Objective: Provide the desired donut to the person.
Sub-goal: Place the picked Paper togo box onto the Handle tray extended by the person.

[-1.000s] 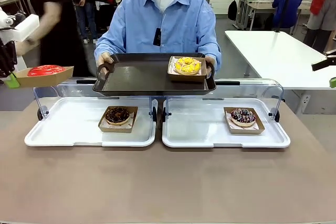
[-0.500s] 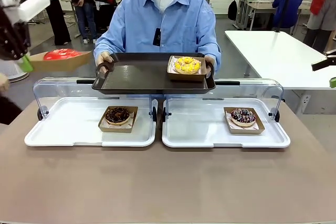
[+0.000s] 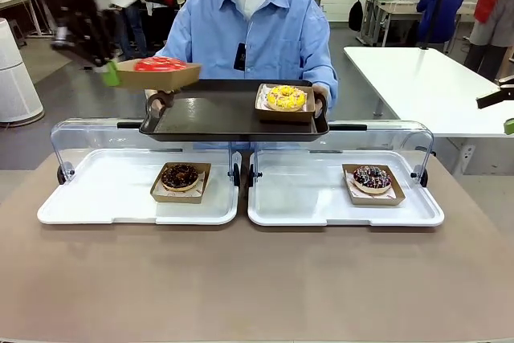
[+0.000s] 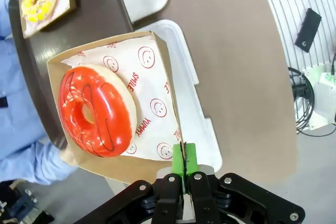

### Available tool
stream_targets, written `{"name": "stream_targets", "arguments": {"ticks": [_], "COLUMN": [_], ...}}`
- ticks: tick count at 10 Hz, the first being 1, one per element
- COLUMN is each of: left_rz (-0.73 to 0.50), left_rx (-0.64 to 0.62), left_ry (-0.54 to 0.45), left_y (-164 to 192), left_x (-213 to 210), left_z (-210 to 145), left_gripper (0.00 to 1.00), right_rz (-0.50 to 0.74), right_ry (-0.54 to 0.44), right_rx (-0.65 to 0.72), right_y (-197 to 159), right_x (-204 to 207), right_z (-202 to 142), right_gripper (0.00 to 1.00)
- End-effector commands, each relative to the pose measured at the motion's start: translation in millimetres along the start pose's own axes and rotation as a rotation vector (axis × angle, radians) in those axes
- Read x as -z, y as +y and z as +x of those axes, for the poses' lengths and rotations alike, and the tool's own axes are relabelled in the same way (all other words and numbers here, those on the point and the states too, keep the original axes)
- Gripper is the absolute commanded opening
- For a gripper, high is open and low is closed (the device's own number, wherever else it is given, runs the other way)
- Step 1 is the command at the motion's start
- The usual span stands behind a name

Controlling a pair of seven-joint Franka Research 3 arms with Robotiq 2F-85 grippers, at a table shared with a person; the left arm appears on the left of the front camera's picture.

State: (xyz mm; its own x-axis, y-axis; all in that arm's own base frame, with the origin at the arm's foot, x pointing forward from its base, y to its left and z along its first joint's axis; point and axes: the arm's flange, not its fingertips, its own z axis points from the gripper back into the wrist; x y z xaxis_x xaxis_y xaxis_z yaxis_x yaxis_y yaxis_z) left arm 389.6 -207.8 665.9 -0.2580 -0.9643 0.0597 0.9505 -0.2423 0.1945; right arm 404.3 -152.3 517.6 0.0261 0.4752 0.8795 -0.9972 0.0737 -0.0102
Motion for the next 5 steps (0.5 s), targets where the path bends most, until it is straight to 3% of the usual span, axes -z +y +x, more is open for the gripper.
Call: {"name": "stream_targets", "arguments": {"ticks": [1,5], "left_rz": [0.000,-0.023], "left_rx": [-0.008,-0.018], "left_ry": [0.017,0.017], "left_y": [50,107], "left_x": [10,61], "left_z": [14,15], "left_gripper": [0.01,0.01], "right_rz": [0.000,0.000], "right_ry": [-0.005,-0.005], "right_rx": [0.002,0.002], "right_y": [-1,-1], "right_x": [0,0], "right_z": [-1,-1], "right_gripper": [1.00,1.00]}}
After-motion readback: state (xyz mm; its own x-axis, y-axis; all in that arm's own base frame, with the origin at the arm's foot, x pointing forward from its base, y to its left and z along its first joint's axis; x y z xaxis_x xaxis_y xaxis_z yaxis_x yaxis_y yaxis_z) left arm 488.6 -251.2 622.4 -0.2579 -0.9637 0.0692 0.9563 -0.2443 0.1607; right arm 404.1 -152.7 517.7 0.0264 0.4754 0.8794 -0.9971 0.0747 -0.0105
